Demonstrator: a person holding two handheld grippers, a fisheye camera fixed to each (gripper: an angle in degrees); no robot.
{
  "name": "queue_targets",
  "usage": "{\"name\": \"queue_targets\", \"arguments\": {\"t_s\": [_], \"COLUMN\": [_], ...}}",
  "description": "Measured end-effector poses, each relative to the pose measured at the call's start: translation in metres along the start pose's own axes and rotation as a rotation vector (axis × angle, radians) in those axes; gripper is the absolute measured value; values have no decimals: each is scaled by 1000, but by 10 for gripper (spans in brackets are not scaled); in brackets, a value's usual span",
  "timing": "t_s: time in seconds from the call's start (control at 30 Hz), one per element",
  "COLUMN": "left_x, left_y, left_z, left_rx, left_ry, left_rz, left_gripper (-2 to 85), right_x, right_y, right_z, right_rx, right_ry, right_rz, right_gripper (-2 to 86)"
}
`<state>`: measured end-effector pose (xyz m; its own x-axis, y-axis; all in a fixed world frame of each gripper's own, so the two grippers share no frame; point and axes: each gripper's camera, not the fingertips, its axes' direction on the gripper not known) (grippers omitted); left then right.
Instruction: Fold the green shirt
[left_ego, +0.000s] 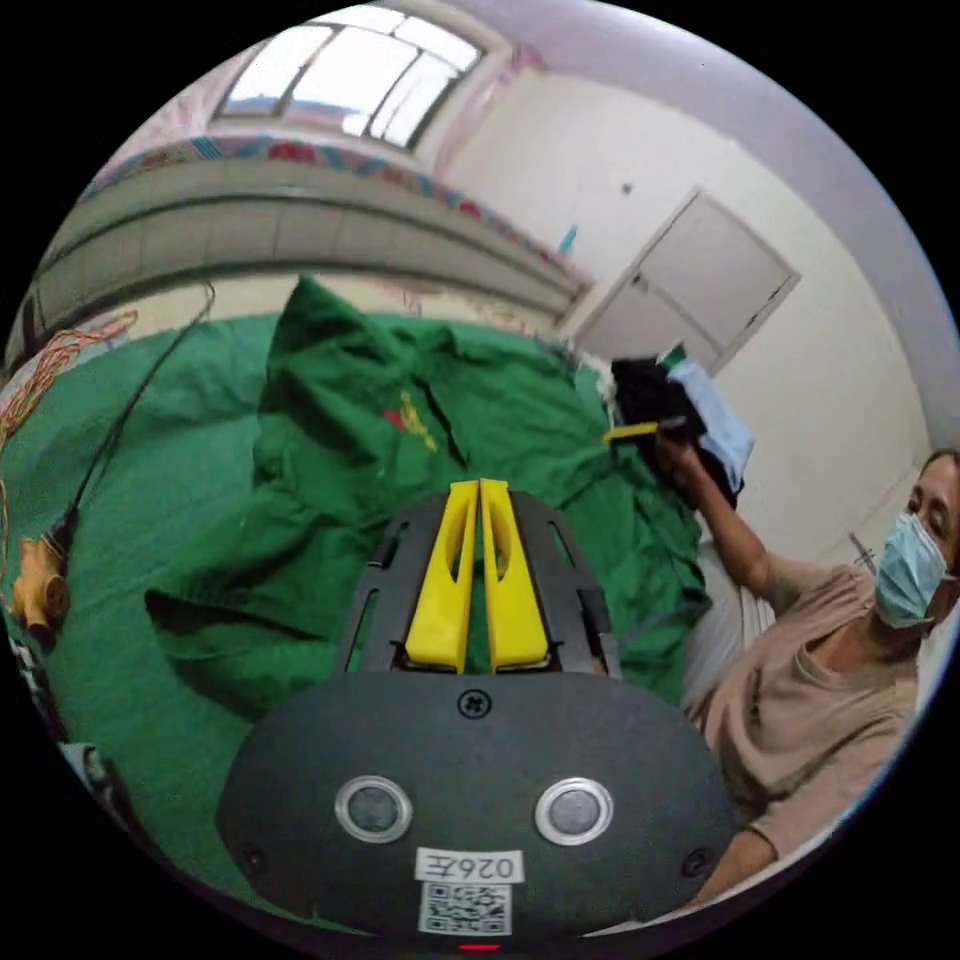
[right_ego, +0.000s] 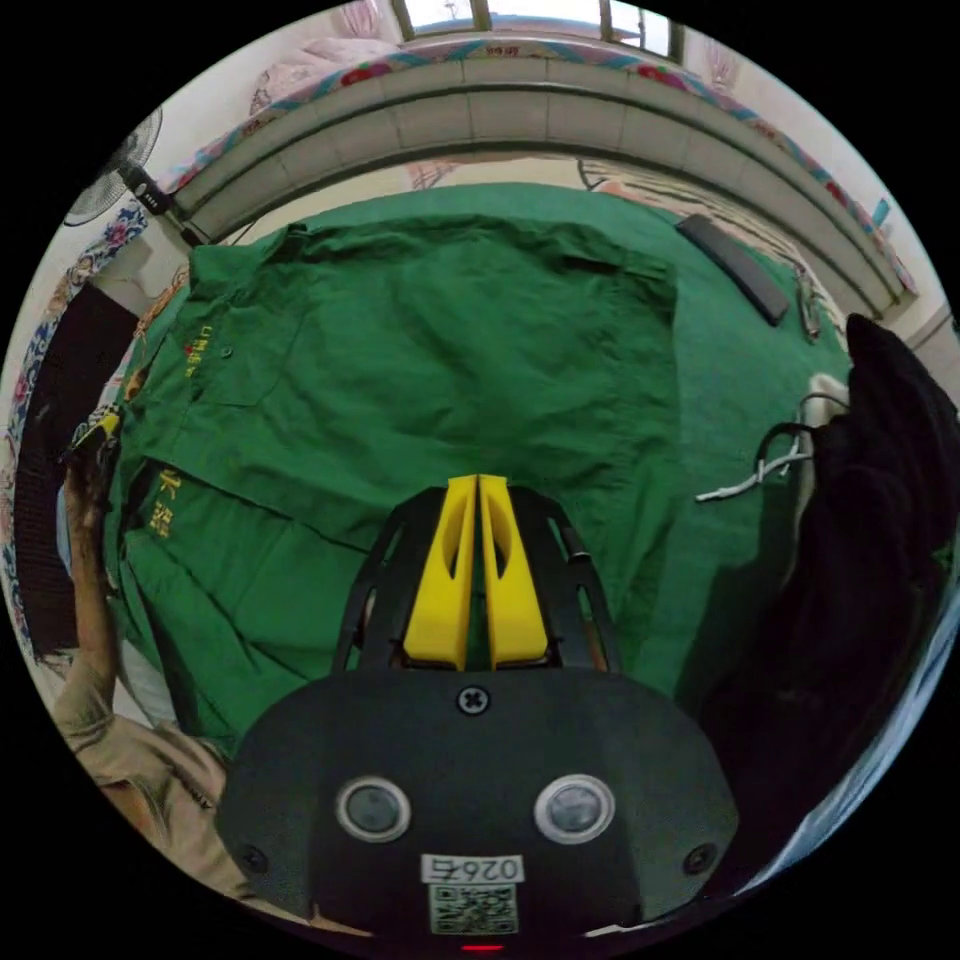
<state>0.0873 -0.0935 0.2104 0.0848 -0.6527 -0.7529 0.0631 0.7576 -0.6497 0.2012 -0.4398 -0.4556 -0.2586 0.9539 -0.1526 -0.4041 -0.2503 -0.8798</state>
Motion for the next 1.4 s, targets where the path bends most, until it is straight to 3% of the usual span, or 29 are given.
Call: {"name": "queue_targets", "arguments": {"t_s": [0.07,0.13,0.17,0.27,0.33,0.43,0.5,0.6,0.77,0.83,0.97,1.03,1.07,1.17,1.23,1.4], "left_x": [-3,-22,-28,-34,-6,48,88,152,216,232,254,271,277,298,302,273], "left_y": [17,29,31,47,54,53,58,78,123,142,154,153,153,159,173,193], "left_z": [2,37,41,14,-16,-72,-108,-159,-206,-215,-212,-201,-197,-165,-123,-46], "left_rx": [113,-173,-207,-138,-41,178,315,519,797,898,879,703,653,381,166,-178], "left_ry": [-20,-90,-51,35,-33,17,26,36,235,405,663,662,620,163,-201,-181], "left_rz": [-45,-167,-198,-286,-184,17,151,345,500,546,669,742,755,632,576,492], "left_gripper": [-10,-10,-10,-10,-10,-10,-10,-10,-7,1,13,0,0,19,113,182], "right_x": [-5,-5,-5,-9,-17,-39,-54,-78,-94,-98,-114,-129,-140,-162,-174,-196], "right_y": [6,16,23,41,50,67,87,142,263,288,305,298,292,277,269,264], "right_z": [5,-3,-7,-20,-29,-57,-92,-164,-248,-265,-288,-287,-280,-246,-222,-159], "right_rx": [-36,-33,-39,-38,-43,9,162,549,1146,1255,1096,925,803,513,337,35], "right_ry": [-31,-57,-62,-87,-73,66,145,111,-223,-349,-624,-570,-486,-302,-233,-115], "right_rz": [-18,-13,-10,-4,-11,-7,6,12,48,-42,-228,-250,-247,-227,-245,-316], "right_gripper": [-9,-9,-9,-9,-10,-11,-12,-11,-9,-9,-9,-7,-4,24,44,105]}}
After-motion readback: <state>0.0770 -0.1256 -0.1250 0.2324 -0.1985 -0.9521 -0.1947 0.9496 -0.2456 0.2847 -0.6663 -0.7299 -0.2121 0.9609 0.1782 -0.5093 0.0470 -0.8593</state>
